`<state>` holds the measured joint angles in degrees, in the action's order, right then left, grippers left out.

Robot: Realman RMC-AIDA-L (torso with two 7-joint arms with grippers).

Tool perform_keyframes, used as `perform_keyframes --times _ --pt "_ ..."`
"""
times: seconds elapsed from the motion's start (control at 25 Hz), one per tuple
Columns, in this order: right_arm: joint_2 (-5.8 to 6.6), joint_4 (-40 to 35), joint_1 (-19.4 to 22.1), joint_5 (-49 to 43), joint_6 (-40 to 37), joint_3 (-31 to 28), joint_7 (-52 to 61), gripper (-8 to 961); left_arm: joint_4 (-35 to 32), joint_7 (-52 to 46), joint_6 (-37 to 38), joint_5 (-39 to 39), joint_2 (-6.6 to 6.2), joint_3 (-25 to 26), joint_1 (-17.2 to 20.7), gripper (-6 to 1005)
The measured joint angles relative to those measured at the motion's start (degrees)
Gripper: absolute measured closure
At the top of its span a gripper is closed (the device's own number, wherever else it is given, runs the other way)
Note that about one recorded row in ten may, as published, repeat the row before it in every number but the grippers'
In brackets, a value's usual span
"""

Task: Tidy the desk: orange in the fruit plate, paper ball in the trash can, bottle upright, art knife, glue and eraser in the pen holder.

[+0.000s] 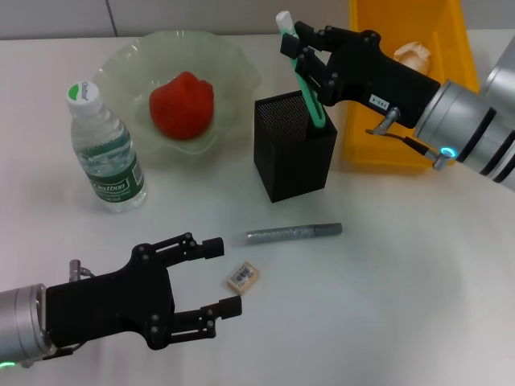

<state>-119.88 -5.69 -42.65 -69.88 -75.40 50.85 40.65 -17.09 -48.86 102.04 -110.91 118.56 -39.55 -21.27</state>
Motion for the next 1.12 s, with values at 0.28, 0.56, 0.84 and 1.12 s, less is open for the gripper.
perform_keyframes --times 0.28,0.56,0.84,1.12 --pt "0.00 0.3 -0.6 0.0 2.0 2.0 -1.7 780 0.0 0.0 0.1 0.0 0.00 -0.1 0.0 216" --pt "0.00 0.3 -0.7 0.0 2.8 2.2 -2.4 779 0.0 0.0 0.3 0.0 0.00 -0.1 0.0 216" --pt "0.00 0.4 -0.6 0.0 3.2 2.2 -2.4 775 0.0 0.0 0.6 0.0 0.00 -0.1 0.0 216" --pt "0.00 0.3 -0.3 0.2 3.2 2.3 -2.4 765 0.0 0.0 0.6 0.0 0.00 -0.1 0.0 216"
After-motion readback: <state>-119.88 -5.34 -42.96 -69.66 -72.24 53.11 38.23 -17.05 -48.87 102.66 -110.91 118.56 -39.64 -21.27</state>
